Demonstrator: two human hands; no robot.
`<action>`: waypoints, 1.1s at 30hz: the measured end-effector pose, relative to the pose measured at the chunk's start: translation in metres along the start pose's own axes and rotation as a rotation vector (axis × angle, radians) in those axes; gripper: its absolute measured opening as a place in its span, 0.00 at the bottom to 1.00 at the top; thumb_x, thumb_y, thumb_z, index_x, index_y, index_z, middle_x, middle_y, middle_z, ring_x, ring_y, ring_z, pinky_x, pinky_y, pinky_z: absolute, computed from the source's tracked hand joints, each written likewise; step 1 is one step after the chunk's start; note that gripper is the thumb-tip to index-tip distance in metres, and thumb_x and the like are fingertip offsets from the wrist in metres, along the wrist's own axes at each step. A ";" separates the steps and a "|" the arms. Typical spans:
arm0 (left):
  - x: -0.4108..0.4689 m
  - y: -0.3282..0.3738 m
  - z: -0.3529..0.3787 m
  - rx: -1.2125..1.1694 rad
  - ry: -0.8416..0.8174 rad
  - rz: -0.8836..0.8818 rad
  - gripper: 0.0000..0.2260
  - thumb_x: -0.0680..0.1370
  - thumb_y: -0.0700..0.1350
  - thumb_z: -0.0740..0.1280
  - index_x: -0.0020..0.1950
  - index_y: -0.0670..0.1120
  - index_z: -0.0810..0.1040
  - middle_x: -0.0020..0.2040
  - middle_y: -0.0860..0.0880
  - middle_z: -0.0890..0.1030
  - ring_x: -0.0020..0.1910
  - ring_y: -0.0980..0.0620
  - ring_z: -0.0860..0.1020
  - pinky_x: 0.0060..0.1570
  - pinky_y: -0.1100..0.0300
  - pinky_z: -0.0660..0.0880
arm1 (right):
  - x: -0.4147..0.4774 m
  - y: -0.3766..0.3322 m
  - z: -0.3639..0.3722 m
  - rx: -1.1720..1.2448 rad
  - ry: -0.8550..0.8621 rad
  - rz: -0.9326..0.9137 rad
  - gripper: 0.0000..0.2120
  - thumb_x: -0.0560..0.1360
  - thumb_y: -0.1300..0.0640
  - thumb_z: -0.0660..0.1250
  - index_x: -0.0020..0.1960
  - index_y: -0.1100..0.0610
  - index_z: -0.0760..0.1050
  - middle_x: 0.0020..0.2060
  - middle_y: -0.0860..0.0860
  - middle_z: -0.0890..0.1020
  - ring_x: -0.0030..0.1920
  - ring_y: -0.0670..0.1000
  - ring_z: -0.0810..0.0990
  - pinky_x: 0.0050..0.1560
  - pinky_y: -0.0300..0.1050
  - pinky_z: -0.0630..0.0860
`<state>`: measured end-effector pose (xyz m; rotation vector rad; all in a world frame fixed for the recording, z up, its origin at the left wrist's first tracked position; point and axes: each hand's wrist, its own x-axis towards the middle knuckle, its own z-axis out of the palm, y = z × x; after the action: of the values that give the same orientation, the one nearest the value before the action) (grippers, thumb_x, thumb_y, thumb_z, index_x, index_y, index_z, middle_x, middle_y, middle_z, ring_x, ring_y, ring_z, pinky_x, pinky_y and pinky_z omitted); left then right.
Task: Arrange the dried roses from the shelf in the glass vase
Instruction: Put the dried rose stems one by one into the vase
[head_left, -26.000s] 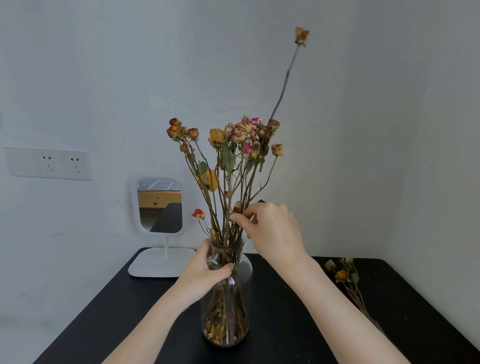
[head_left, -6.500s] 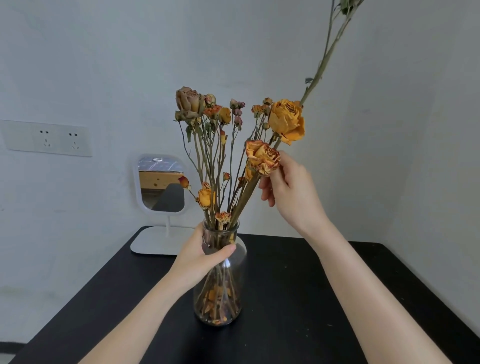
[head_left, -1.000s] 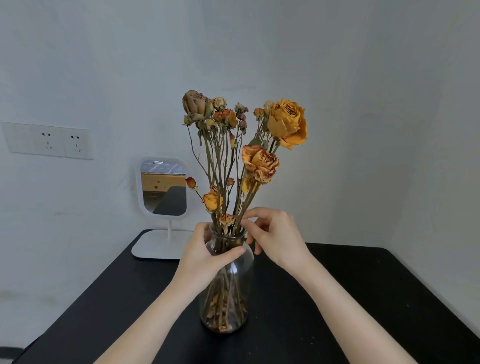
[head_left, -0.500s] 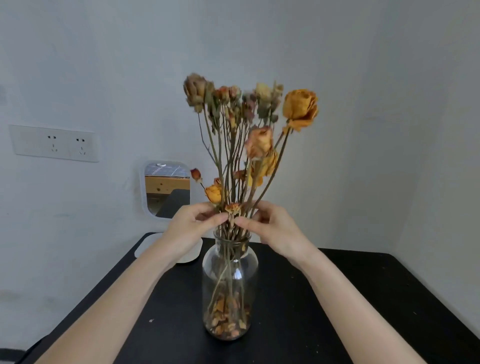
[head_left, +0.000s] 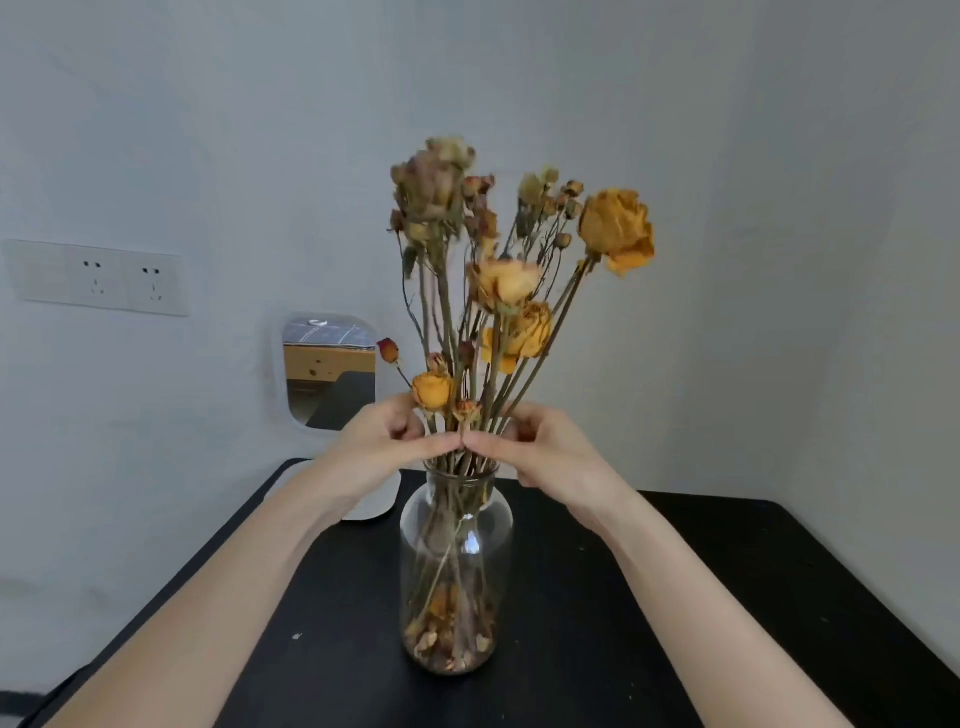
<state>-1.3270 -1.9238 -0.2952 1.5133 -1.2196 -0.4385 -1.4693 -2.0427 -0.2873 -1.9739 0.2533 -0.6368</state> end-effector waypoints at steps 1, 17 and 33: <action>0.001 0.003 -0.002 -0.035 0.026 0.027 0.22 0.64 0.55 0.72 0.56 0.50 0.77 0.47 0.44 0.74 0.44 0.48 0.72 0.55 0.50 0.72 | 0.001 -0.001 -0.001 0.070 0.027 -0.031 0.12 0.70 0.53 0.72 0.52 0.48 0.79 0.22 0.44 0.68 0.23 0.41 0.65 0.24 0.31 0.64; 0.007 0.000 -0.007 -0.146 0.061 0.079 0.16 0.64 0.56 0.72 0.51 0.58 0.81 0.36 0.46 0.70 0.38 0.54 0.72 0.47 0.59 0.68 | 0.004 0.000 -0.009 0.145 0.037 -0.037 0.08 0.68 0.52 0.74 0.45 0.43 0.81 0.24 0.45 0.63 0.24 0.43 0.61 0.24 0.34 0.60; -0.001 -0.008 -0.003 -0.203 0.177 0.089 0.12 0.62 0.55 0.71 0.45 0.57 0.84 0.40 0.50 0.78 0.40 0.59 0.75 0.45 0.70 0.72 | 0.004 0.011 -0.008 0.239 0.060 -0.066 0.17 0.63 0.49 0.73 0.51 0.49 0.80 0.25 0.44 0.65 0.25 0.42 0.62 0.25 0.31 0.61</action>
<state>-1.3209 -1.9226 -0.3012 1.2915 -1.0659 -0.3502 -1.4688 -2.0557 -0.2924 -1.7415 0.1420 -0.7350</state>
